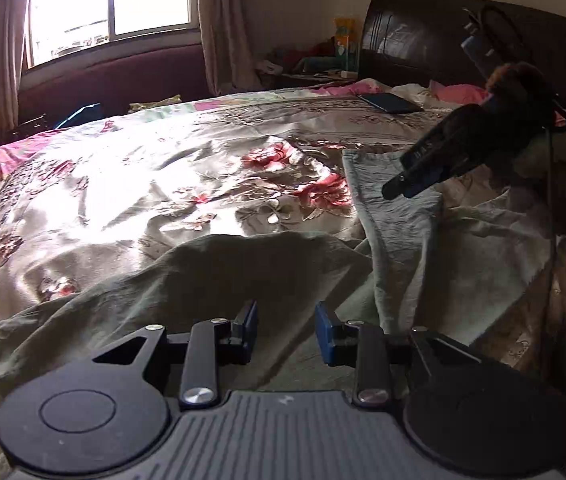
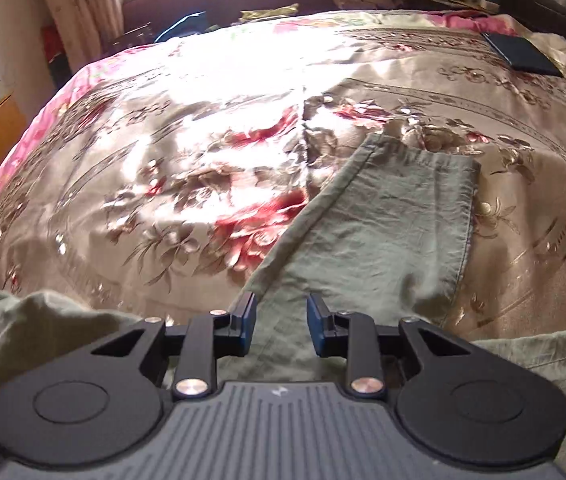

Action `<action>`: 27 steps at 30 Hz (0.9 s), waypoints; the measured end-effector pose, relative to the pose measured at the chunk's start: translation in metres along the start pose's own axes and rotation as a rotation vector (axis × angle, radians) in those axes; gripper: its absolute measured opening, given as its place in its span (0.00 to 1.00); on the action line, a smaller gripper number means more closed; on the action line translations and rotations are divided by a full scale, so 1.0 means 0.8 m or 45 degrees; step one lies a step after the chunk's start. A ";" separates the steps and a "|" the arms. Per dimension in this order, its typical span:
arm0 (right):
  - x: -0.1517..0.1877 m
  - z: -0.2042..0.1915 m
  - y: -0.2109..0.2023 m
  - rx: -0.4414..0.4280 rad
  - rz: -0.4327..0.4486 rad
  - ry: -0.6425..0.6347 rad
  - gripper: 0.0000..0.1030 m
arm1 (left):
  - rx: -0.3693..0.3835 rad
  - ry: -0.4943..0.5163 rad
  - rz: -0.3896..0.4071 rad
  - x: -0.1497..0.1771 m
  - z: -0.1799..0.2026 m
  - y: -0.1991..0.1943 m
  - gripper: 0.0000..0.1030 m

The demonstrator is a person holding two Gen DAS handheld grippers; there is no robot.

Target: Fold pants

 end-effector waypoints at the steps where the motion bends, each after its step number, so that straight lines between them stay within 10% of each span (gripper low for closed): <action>1: -0.019 0.012 0.017 0.005 0.000 0.087 0.32 | 0.010 0.070 -0.039 -0.008 0.018 0.019 0.44; 10: -0.076 0.023 0.132 0.214 -0.042 0.175 0.34 | 0.124 0.035 -0.168 -0.018 0.055 0.108 0.48; 12: -0.075 0.037 0.127 0.194 -0.045 0.211 0.03 | 0.143 0.006 -0.183 -0.010 0.060 0.113 0.48; 21: -0.074 0.136 -0.032 0.023 0.189 0.364 0.00 | 0.119 0.036 -0.090 -0.033 0.074 0.089 0.47; 27: 0.012 0.225 -0.154 -0.060 0.346 0.618 0.00 | 0.202 0.144 0.013 -0.054 0.128 0.063 0.49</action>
Point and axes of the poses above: each gripper's, at about its wrist camera, not at the fingertips, and y roughly the way its jaws point, z to its right, x to its underside, the point moved 8 cm from there along y, roughly the way its jaws point, and after that the axes turned 6 degrees about x, right-handed, at the moved point
